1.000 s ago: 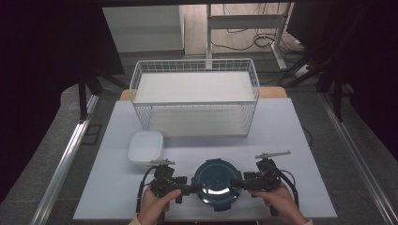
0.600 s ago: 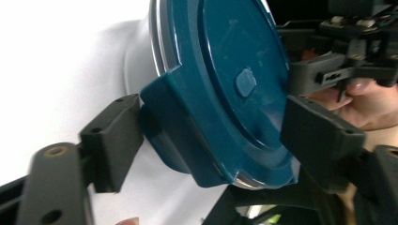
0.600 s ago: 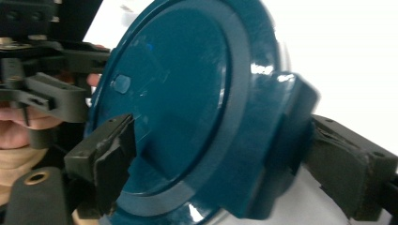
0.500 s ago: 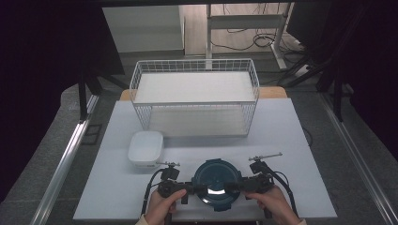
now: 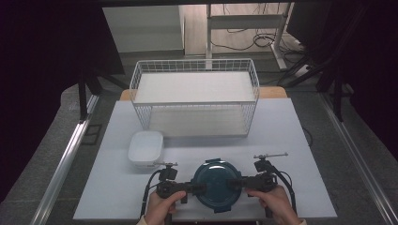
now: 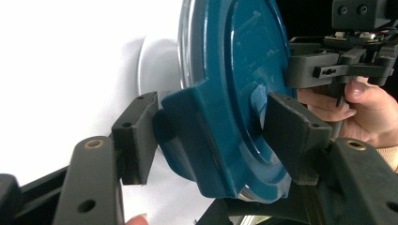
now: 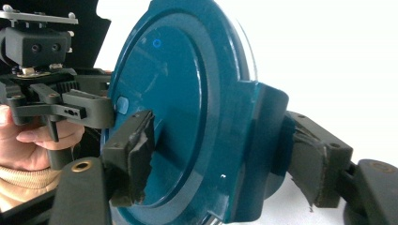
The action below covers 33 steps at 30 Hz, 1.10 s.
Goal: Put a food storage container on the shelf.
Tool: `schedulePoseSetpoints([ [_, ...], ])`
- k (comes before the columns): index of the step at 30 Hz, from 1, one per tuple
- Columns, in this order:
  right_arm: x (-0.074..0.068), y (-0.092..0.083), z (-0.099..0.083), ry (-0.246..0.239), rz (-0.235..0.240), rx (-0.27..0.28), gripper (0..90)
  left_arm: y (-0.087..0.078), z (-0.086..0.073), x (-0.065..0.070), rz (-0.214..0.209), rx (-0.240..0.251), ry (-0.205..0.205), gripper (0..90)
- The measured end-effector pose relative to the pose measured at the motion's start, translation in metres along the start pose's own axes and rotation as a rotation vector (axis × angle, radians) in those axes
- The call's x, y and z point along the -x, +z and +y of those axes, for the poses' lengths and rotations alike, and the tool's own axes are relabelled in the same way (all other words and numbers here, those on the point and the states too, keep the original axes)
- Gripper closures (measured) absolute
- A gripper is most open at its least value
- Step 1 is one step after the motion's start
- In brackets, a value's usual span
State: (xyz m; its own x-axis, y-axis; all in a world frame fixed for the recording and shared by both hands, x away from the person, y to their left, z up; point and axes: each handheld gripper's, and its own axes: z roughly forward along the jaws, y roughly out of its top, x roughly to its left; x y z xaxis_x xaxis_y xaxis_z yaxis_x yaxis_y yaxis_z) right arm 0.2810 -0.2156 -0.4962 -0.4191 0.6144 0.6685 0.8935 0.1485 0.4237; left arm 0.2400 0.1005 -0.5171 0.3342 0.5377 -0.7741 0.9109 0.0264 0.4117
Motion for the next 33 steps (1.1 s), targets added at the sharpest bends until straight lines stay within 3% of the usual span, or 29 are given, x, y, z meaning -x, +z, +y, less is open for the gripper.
schedulePoseSetpoints([
  [6, -0.006, -0.003, 0.0, -0.031, -0.012, 0.034, 33.1, -0.006, -0.001, 0.005, 0.014, 0.054, 0.005, 41.4],
  [9, -0.014, -0.005, 0.001, -0.069, -0.025, 0.053, 34.5, -0.01, -0.001, 0.008, 0.032, 0.069, 0.035, 42.4],
  [33, -0.034, -0.008, 0.017, -0.167, -0.007, 0.067, 34.9, -0.035, 0.008, 0.022, 0.048, 0.128, 0.103, 44.3],
])
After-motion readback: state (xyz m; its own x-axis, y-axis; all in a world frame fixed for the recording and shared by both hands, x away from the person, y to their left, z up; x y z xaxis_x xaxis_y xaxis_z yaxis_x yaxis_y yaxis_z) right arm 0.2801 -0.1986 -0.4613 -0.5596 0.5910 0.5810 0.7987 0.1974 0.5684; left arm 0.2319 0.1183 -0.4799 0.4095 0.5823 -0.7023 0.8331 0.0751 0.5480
